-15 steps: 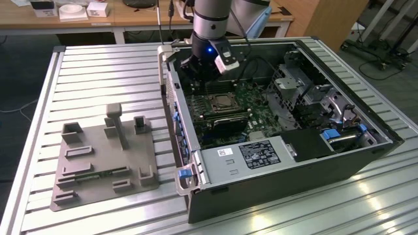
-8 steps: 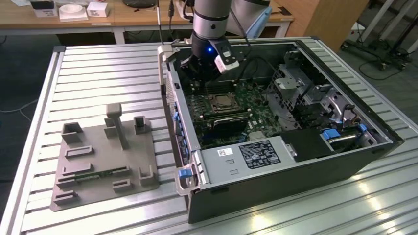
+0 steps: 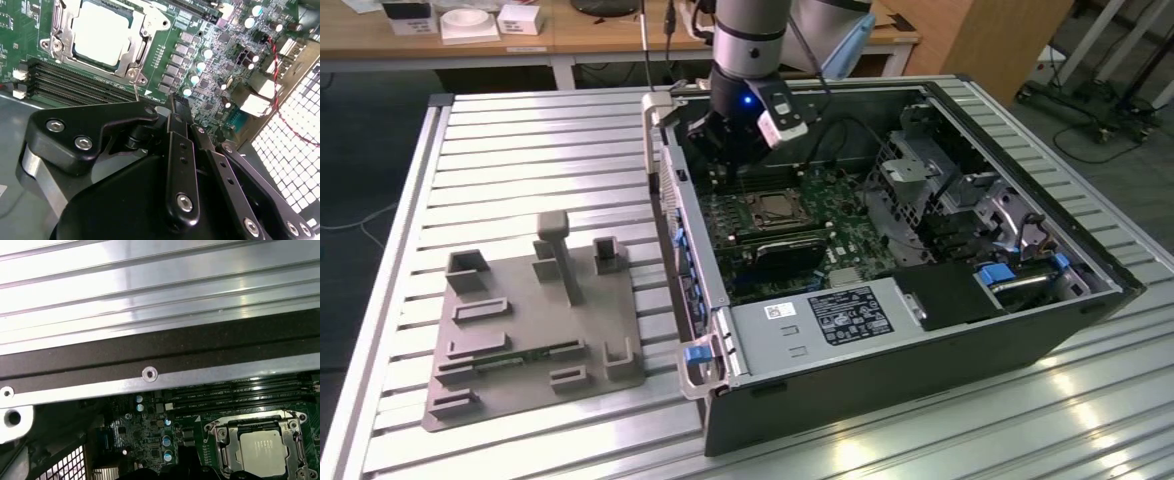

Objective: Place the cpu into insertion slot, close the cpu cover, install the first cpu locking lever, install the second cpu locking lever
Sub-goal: 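Install the first cpu locking lever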

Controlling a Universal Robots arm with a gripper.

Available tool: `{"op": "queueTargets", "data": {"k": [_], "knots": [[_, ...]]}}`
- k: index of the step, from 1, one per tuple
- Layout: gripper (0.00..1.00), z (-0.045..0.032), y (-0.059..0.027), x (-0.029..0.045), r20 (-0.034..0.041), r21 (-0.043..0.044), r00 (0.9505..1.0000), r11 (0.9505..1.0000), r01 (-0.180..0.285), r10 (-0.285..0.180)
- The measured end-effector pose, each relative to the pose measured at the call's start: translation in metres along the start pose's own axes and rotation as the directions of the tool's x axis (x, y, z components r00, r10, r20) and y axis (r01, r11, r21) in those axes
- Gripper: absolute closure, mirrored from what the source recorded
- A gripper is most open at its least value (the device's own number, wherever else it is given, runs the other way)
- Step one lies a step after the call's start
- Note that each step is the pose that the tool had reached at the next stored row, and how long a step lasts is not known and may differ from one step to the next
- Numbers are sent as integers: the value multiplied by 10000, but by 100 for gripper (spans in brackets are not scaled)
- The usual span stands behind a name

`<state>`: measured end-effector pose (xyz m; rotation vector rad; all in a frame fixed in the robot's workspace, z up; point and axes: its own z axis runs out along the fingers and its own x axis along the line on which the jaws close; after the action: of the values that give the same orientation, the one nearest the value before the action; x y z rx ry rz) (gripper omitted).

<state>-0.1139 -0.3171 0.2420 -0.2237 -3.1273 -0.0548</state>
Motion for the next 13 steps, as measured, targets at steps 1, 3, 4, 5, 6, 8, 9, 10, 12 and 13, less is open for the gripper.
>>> {"op": "queueTargets", "data": {"k": [1,3,4,5,6,8,9,10,12,13], "knots": [[90,0,5,-2,-1,-1,10000,10000,7,-7],[90,0,12,-16,-1,0,10000,10000,27,-27],[90,0,16,-23,-1,0,10000,10000,35,-35],[90,1,22,-28,-1,-1,10000,10000,41,-41],[90,1,27,-32,-1,0,10000,10000,48,-48],[90,1,40,-45,-3,0,10000,10000,69,-69],[90,1,46,-53,-3,1,10000,10000,80,-80],[90,1,52,-62,-3,1,10000,10000,93,-93],[90,2,60,-90,-5,1,9999,9999,119,-119],[90,2,63,-105,-5,0,9999,9999,128,-128]]}}
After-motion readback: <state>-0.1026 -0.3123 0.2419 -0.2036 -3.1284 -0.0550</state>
